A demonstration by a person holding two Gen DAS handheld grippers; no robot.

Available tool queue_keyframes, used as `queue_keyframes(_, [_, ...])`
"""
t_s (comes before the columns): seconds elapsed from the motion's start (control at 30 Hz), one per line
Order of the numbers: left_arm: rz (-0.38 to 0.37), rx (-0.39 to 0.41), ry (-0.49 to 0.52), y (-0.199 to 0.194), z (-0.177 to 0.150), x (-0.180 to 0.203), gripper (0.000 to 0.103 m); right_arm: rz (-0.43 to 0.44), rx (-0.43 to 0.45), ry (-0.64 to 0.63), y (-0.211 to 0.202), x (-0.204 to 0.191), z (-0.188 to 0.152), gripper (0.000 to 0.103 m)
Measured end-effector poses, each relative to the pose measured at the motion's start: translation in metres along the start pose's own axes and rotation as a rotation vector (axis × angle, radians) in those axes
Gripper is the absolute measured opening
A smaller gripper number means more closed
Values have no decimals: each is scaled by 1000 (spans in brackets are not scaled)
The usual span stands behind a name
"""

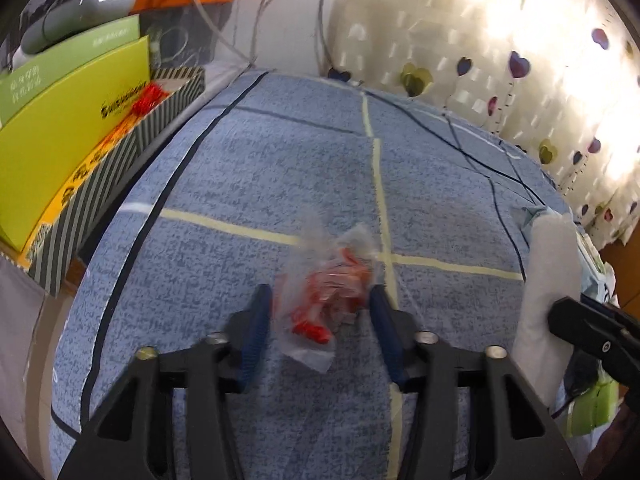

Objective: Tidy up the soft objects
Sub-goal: 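Grasp the rolled white towel with the right gripper while the left grasps the candy bag, then carry the white towel and red candy bag over the white box with both grippers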

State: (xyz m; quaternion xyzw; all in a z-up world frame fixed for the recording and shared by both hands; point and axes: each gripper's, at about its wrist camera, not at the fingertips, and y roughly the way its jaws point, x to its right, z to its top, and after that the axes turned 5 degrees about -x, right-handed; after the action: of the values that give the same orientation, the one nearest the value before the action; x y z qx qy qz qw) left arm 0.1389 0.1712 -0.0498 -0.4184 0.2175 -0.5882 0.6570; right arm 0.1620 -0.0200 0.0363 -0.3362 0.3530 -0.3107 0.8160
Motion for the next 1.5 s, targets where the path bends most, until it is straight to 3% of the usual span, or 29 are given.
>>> queue_keyframes(0.2, [0,33,15,-14,-2,7,25,1,13,-8,-9,-1,-3,23])
queue_keyframes(0.73, [-92,159,59,-101,-36,71,25,1,99,-43,-74,3,-28,23])
queue_keyframes(1.07, [-142,180,114,-122,-57,114,25,-9,147,-51,-121,21,-61,23])
queue_keyframes(1.5, [-195,193,185,-133,-65,163,25,-40,206,-9,-165,58,-79,23])
